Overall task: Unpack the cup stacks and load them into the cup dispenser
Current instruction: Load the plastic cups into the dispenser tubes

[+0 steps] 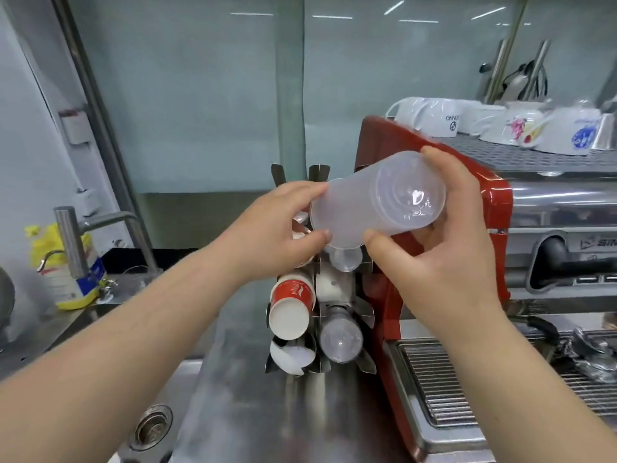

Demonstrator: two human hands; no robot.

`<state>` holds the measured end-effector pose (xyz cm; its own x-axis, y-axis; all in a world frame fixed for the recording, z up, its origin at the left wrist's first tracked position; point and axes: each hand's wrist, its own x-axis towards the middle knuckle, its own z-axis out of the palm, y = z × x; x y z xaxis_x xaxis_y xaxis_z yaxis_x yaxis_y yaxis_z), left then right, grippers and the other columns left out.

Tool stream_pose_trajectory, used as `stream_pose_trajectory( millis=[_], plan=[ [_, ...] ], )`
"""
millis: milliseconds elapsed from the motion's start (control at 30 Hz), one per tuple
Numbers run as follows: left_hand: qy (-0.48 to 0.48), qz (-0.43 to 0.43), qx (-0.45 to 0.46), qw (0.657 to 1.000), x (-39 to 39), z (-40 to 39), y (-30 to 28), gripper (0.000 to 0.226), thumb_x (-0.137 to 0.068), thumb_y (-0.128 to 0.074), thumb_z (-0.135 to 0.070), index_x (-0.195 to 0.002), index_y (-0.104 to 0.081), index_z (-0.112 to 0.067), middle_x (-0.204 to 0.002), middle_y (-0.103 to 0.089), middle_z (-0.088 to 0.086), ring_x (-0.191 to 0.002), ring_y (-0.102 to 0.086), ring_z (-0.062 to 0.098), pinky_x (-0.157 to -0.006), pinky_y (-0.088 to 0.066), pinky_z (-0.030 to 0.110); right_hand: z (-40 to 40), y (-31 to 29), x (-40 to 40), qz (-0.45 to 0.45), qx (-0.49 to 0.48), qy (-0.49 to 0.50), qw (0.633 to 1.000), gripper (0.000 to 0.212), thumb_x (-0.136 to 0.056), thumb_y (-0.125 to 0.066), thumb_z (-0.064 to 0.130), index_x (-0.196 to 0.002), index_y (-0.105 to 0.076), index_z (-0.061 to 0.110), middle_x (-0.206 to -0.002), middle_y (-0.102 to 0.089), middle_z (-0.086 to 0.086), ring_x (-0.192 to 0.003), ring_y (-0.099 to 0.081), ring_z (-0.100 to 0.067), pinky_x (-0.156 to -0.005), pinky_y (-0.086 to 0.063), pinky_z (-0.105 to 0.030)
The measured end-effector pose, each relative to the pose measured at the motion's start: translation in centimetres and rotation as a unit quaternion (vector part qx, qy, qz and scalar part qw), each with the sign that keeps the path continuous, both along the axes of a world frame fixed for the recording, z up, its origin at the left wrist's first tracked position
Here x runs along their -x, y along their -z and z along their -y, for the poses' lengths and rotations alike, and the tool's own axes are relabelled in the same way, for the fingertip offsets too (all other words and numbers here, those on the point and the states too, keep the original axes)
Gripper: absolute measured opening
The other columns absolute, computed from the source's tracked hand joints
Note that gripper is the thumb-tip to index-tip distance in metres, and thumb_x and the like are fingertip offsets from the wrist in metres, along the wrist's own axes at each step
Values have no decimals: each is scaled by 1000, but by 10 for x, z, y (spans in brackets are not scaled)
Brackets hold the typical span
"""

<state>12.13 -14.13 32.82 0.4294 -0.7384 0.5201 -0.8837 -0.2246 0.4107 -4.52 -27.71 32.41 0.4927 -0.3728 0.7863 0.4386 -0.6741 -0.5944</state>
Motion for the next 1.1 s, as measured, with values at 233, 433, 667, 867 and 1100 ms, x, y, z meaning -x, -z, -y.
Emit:
stream_pose_trajectory(
  millis=[233, 433, 667, 867, 1100],
  plan=[
    [-10, 6, -69, 998, -44, 29, -43, 48, -90, -62, -32, -137, -52, -33, -128, -58, -8, -113, -55, 7, -100, -45, 29, 12, -19, -44, -44, -6, 81, 996, 79, -71, -77, 14, -133, -37, 40, -124, -45, 29, -121, -48, 0, -99, -46, -26],
    [-10, 1, -124, 992, -76, 56, -39, 52, -87, -61, -38, -138, -49, -37, -132, -58, -10, -117, -56, 8, -101, -45, 32, 23, -16, -71, -75, -6, 125, 989, 75, -72, -75, 10, -133, -38, 35, -129, -46, 12, -113, -40, 4, -91, -36, -5],
    [0, -24, -138, 990, -97, 70, -23, 39, -86, -61, -39, -125, -55, -39, -122, -62, -15, -115, -56, 3, -97, -48, 32, 23, -7, -98, -95, -30, 134, 986, 76, -74, -73, 9, -137, -38, 30, -136, -42, 9, -119, -38, 1, -103, -38, -23],
    [9, -6, -154, 988, -107, 74, -16, 43, -89, -60, -34, -131, -52, -38, -125, -60, -13, -113, -54, 4, -92, -42, 23, 27, 12, -112, -106, -51, 135, 984, 73, -77, -70, 4, -138, -39, 30, -138, -43, 10, -124, -39, -3, -101, -30, -14],
    [12, -7, -170, 985, -119, 84, -13, 47, -88, -58, -34, -133, -47, -42, -127, -60, -13, -116, -55, 7, -100, -46, 35, 37, 18, -130, -109, -50, 144, 982, 71, -78, -71, 6, -138, -40, 27, -139, -44, 9, -126, -39, -5, -100, -28, -15]
  ],
)
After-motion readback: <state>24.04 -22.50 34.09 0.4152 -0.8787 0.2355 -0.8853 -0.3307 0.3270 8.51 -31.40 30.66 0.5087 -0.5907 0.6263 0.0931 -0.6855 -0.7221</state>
